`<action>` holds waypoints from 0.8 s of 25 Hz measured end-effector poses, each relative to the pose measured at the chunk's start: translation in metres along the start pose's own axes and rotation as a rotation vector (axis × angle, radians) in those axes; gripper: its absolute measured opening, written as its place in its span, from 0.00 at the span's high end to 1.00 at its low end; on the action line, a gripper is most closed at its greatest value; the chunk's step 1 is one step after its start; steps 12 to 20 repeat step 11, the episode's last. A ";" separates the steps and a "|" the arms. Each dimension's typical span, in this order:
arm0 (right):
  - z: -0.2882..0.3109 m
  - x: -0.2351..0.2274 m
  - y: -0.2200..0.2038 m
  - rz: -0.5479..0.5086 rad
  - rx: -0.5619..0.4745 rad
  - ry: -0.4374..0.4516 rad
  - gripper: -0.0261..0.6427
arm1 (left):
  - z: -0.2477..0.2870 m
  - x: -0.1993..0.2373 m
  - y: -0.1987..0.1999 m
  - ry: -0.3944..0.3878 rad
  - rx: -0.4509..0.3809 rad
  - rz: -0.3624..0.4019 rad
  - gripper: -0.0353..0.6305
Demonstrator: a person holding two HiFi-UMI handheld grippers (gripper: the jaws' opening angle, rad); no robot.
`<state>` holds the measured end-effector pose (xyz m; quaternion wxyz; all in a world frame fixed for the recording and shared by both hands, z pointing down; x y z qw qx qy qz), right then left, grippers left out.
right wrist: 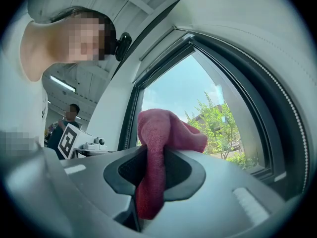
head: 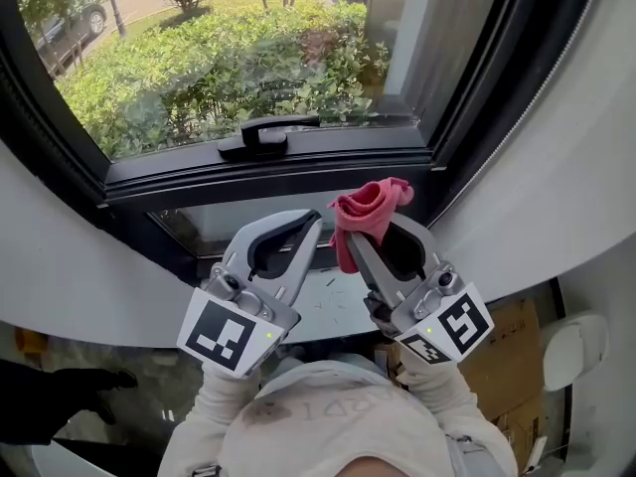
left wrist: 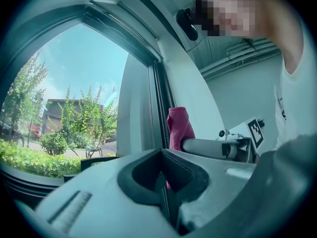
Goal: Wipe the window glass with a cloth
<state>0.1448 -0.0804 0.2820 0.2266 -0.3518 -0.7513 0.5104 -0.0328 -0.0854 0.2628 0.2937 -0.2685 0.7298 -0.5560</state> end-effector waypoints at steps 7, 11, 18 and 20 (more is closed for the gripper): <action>0.002 0.004 -0.001 0.006 -0.002 0.010 0.81 | -0.002 0.000 0.001 -0.007 0.004 0.000 0.95; 0.004 0.005 -0.004 0.015 0.002 0.010 0.81 | -0.003 0.002 0.000 -0.007 0.006 0.003 0.95; 0.004 0.005 -0.004 0.015 0.002 0.010 0.81 | -0.003 0.002 0.000 -0.007 0.006 0.003 0.95; 0.004 0.005 -0.004 0.015 0.002 0.010 0.81 | -0.003 0.002 0.000 -0.007 0.006 0.003 0.95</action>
Point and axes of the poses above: the fingertips, and each gripper's own axes: z forward along the fingers, x to its left, y out of its top, the point moved 9 cm from there along -z, backward along the fingers, and after that the axes turned 5 degrees about -x, right-handed, at the moved point
